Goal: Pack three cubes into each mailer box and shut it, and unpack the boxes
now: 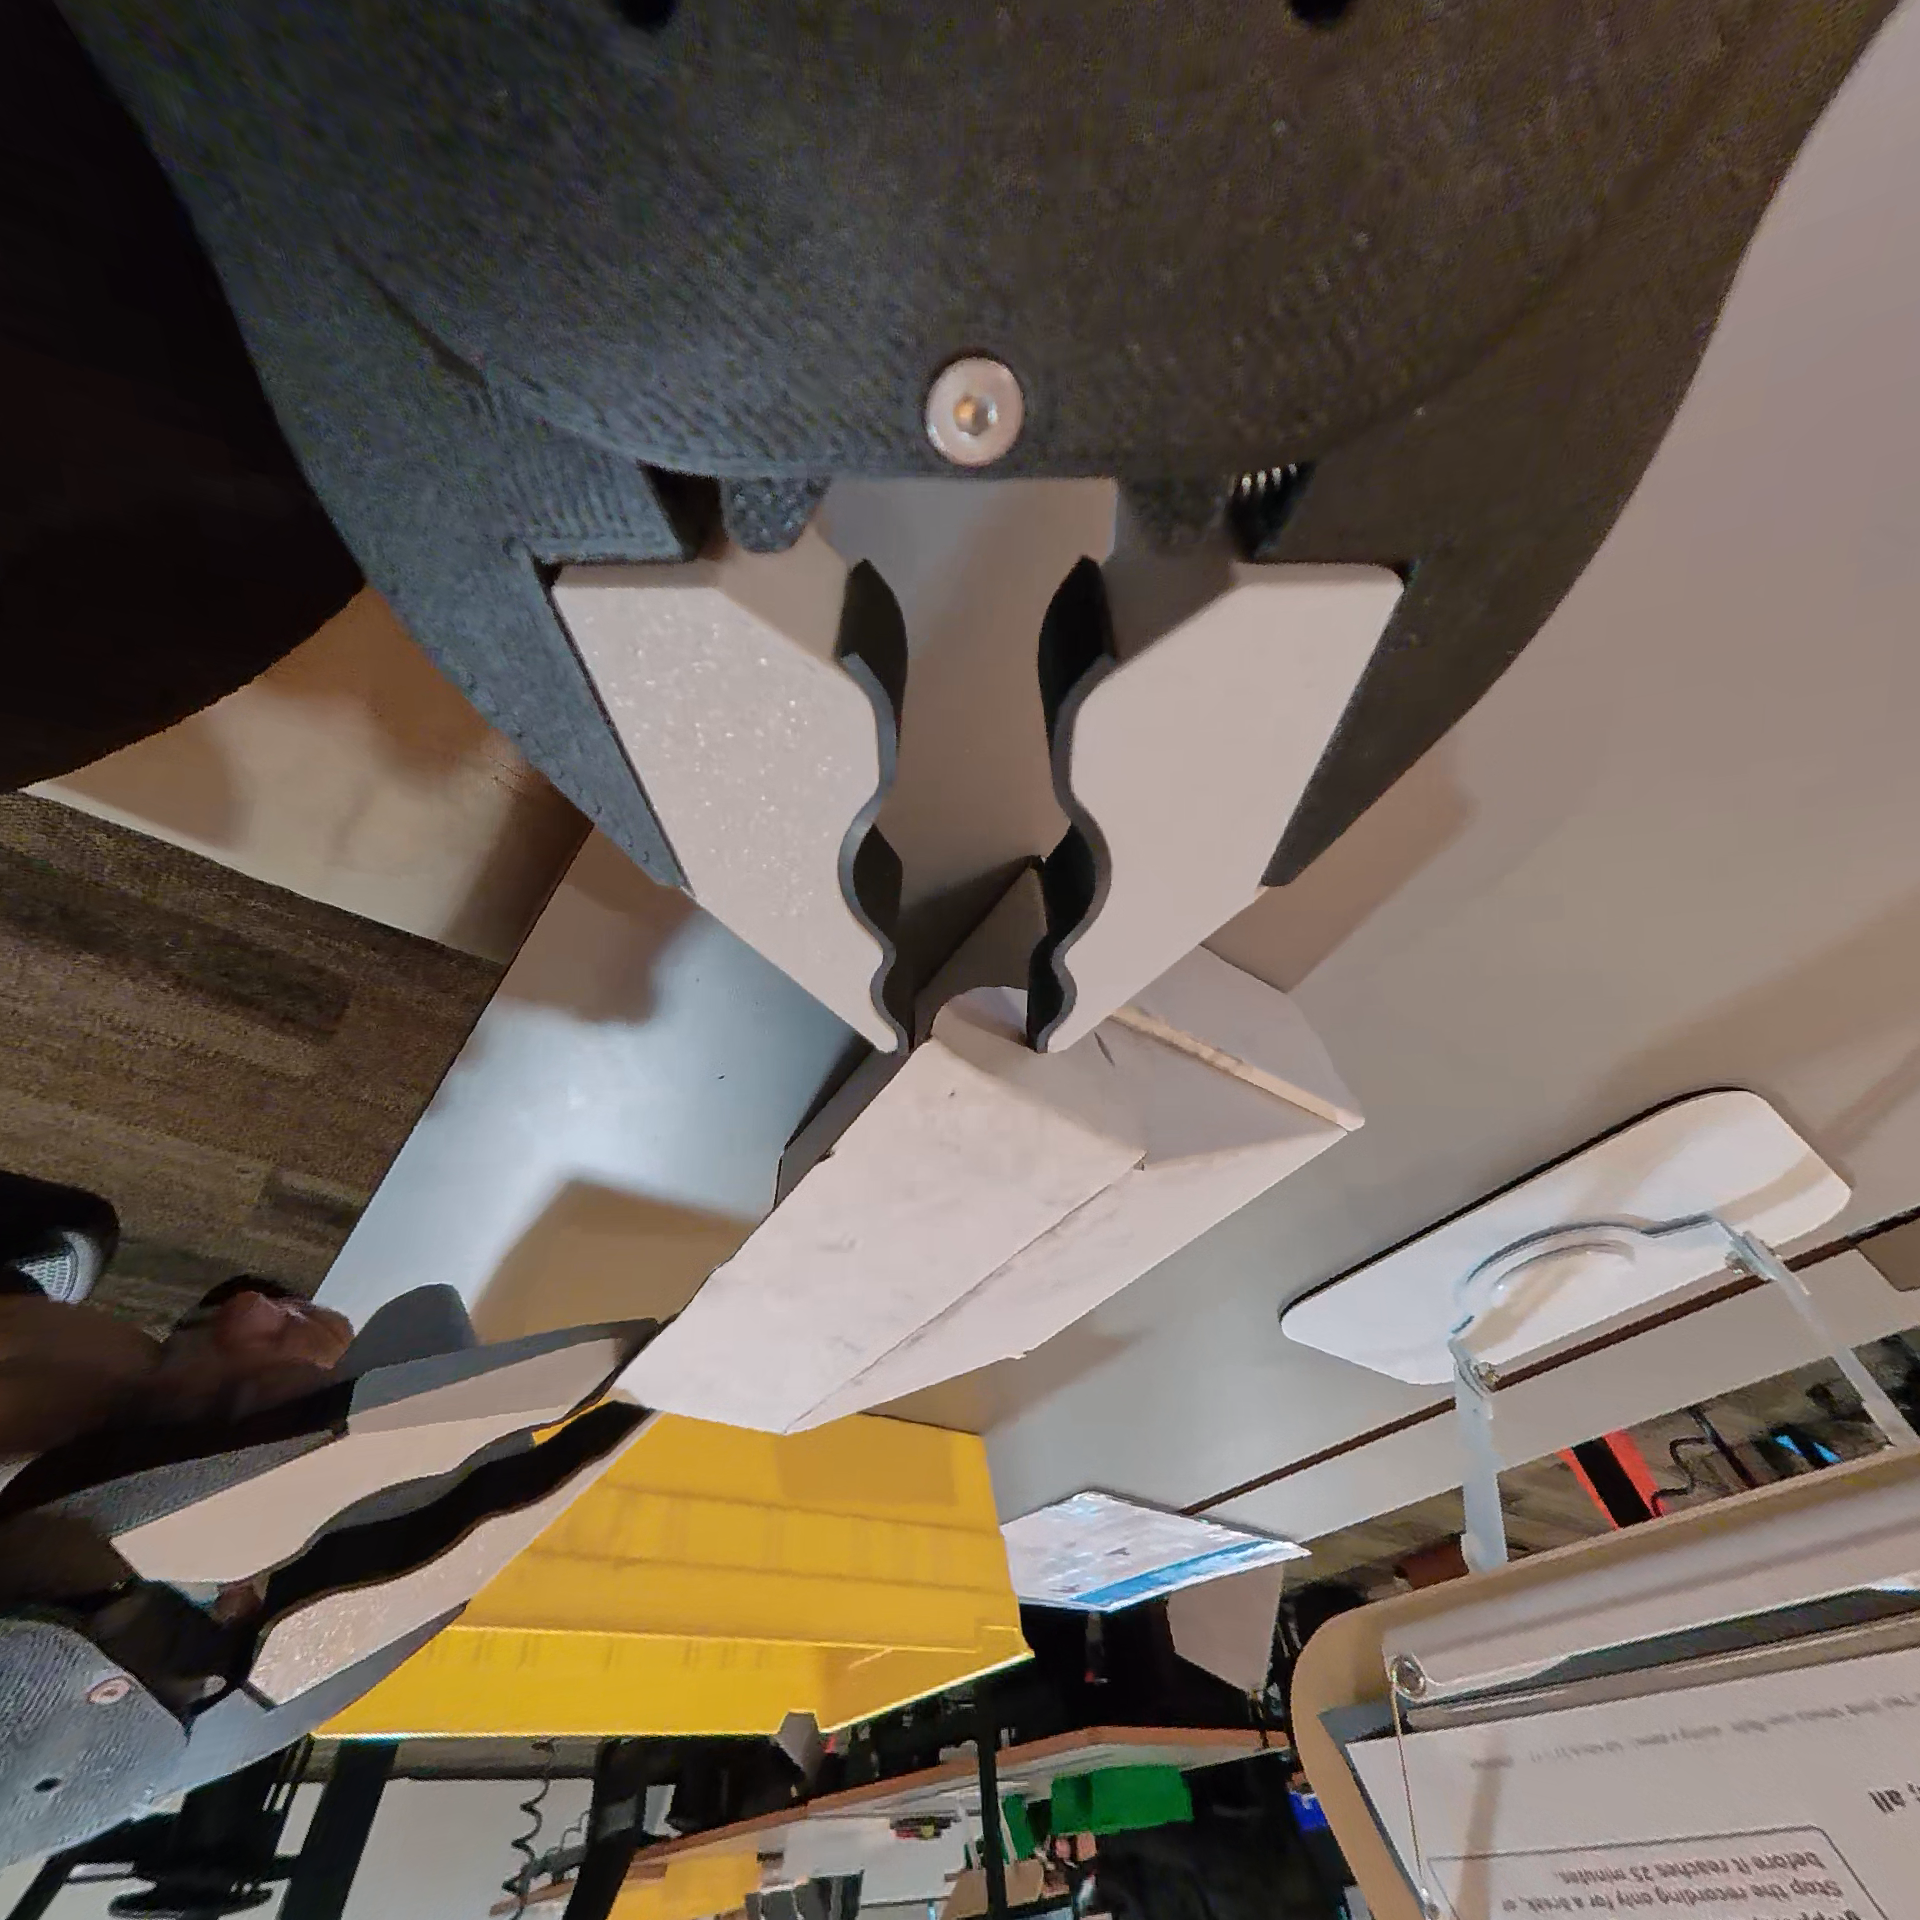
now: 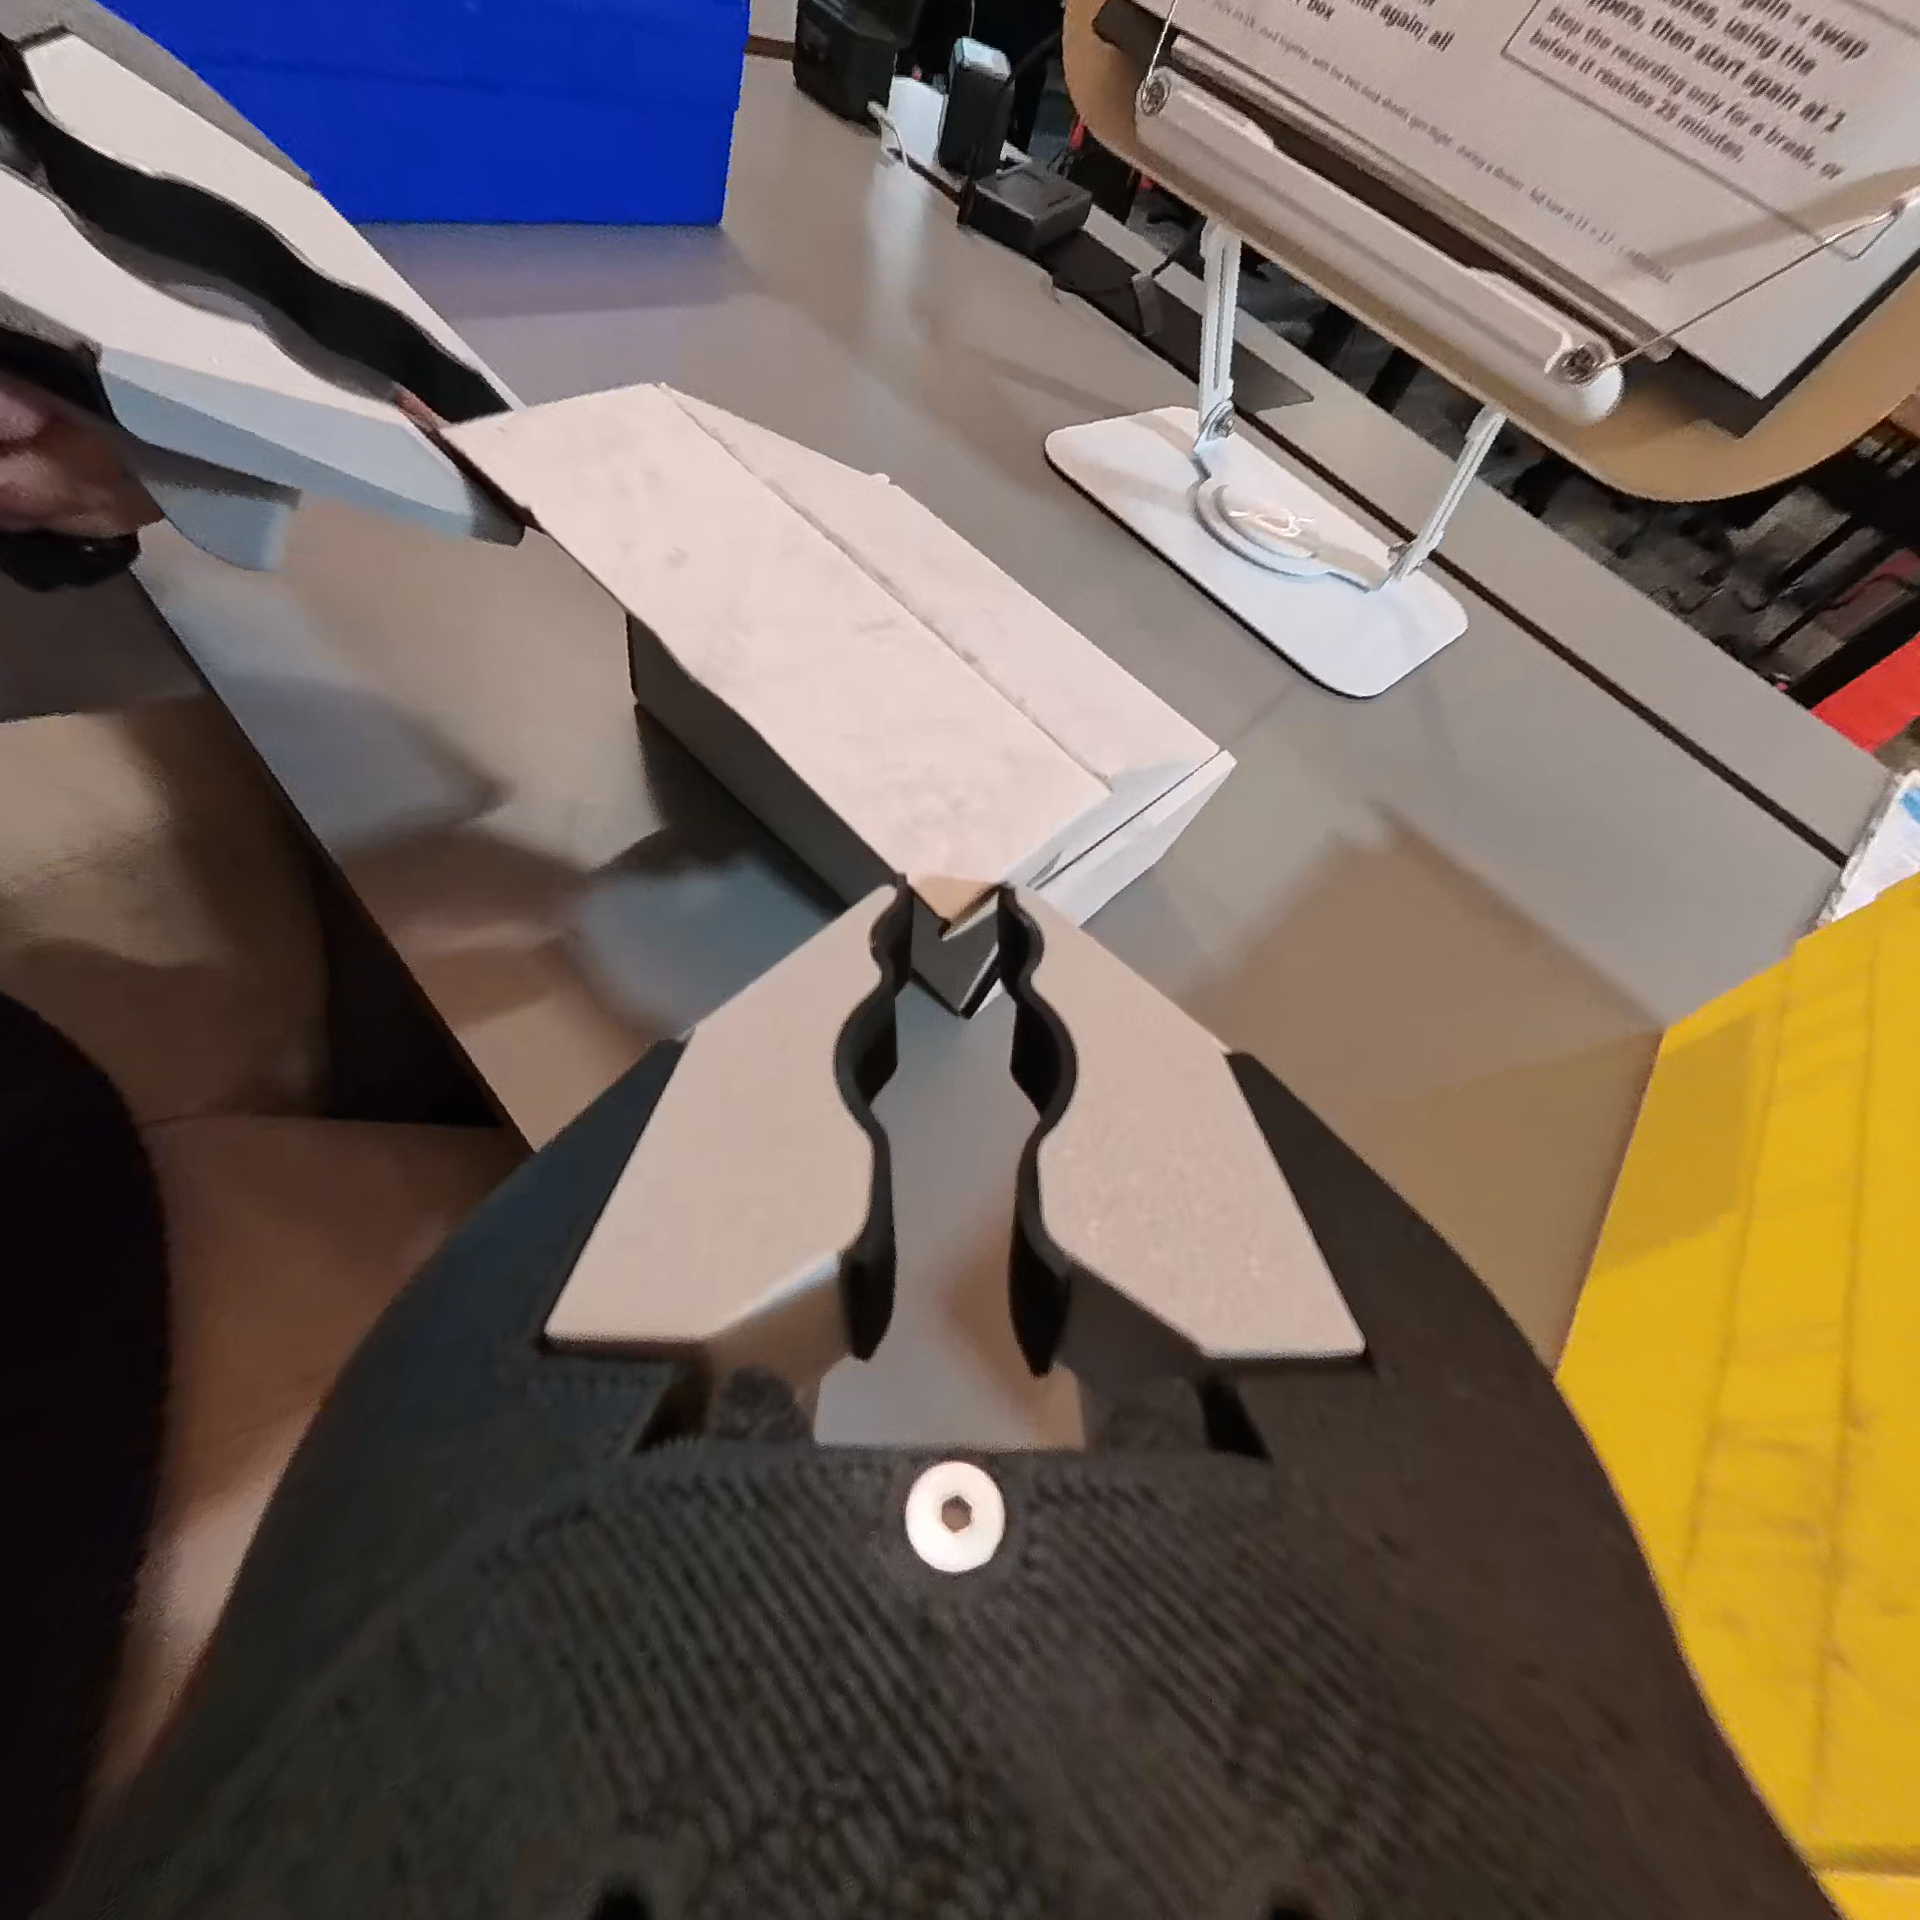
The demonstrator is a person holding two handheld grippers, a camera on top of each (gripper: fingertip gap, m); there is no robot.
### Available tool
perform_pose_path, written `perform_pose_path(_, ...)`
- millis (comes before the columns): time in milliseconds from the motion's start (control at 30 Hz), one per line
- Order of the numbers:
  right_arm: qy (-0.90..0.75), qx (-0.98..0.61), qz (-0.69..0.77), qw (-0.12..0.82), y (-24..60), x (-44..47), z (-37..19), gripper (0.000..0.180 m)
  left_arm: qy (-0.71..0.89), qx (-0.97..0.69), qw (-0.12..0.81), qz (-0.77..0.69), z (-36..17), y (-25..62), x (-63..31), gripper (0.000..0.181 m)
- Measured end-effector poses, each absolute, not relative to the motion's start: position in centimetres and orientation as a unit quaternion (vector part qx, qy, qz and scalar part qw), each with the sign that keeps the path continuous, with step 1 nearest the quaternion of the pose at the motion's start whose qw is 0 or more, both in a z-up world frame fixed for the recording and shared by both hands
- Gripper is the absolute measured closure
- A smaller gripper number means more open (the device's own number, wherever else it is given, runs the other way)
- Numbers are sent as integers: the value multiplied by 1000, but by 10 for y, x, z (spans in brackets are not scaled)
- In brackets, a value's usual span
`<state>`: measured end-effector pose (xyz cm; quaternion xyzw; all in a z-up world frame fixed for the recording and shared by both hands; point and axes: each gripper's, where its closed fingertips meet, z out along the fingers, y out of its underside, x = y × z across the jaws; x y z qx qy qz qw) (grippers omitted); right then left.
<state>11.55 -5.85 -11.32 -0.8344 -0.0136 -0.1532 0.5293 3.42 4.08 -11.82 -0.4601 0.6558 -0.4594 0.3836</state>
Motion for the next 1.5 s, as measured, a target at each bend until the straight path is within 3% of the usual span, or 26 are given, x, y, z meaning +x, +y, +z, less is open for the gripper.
perform_pose_path(500, -31, -859, -168, 483, -62, 114, -128, 174, 672, -477, 347, -448, -132, 40, 33, 164)
perform_pose_path(667, -42, -842, -223, 490, -60, 121, -128, 172, 675, -475, 365, -431, -134, 43, 35, 155)
perform_pose_path(900, -44, -822, -257, 506, -52, 126, -124, 154, 677, -463, 401, -407, -135, 46, 39, 152)
perform_pose_path(1133, -25, -820, -241, 519, -53, 127, -114, 170, 673, -453, 417, -409, -129, 42, 40, 159)
perform_pose_path(1500, 9, -839, -160, 520, -58, 120, -113, 172, 665, -454, 420, -419, -123, 44, 38, 162)
